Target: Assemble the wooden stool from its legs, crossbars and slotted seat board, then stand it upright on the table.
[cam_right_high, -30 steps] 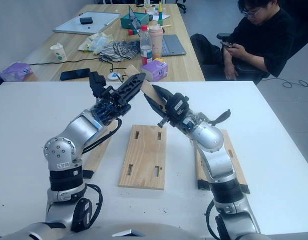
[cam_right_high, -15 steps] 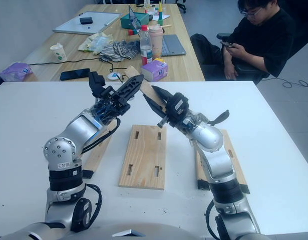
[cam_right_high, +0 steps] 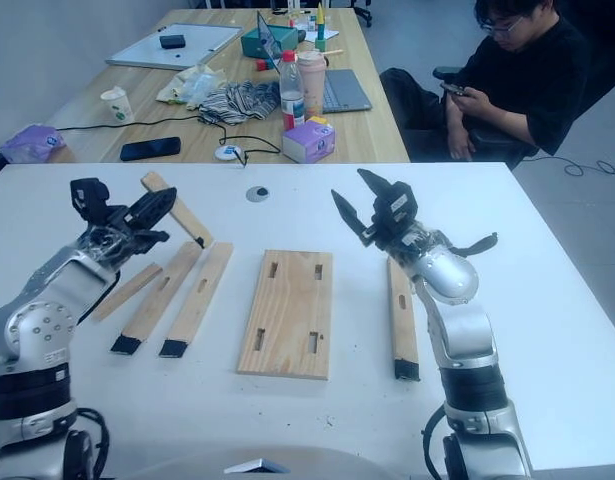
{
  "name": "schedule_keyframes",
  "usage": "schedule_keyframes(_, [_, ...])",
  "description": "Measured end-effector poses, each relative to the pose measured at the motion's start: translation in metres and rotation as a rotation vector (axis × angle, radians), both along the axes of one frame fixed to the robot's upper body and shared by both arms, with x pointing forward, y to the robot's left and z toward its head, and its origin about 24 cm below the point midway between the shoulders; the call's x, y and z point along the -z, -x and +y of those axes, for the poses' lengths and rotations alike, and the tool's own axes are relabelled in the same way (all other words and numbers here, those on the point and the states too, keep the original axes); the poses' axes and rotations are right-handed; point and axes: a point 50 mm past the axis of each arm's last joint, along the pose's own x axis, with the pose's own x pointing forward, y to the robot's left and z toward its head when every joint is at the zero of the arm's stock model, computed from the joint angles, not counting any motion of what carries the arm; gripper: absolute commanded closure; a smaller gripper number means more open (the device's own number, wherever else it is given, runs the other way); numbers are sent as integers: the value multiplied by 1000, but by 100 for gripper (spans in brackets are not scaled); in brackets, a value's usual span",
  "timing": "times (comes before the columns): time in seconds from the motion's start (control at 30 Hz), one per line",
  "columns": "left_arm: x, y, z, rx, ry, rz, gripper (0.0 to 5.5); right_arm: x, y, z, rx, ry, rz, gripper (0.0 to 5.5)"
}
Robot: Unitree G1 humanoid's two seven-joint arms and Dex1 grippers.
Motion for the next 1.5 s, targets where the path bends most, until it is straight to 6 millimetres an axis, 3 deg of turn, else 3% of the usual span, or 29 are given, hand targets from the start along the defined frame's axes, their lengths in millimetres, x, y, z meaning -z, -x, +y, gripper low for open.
schedule_keyframes(0.23, [37, 12, 9, -81, -6, 126, 513, 7, 1, -8, 48, -2, 17, 287])
schedule_keyframes(0.47, [57, 14, 16, -144, 0, 167, 513, 11, 0, -8, 49, 8, 24, 287])
schedule_keyframes(0.7, [59, 16, 18, -155, 25, 165, 513, 18, 2, -9, 55, 31, 43, 287])
schedule_keyframes(0.87, [63, 18, 15, -146, -57, 134, 513, 19, 2, -8, 50, 37, 46, 287])
schedule_keyframes(1.17, [89, 41, 9, -197, -222, -42, 513, 25, 2, -4, 21, 51, 60, 287])
schedule_keyframes(1.37, [97, 46, 8, -138, -277, -89, 513, 27, 2, -4, 7, 60, 71, 287])
schedule_keyframes(1.5, [93, 43, 12, -51, -335, -90, 513, 27, 2, -4, 8, 62, 70, 287])
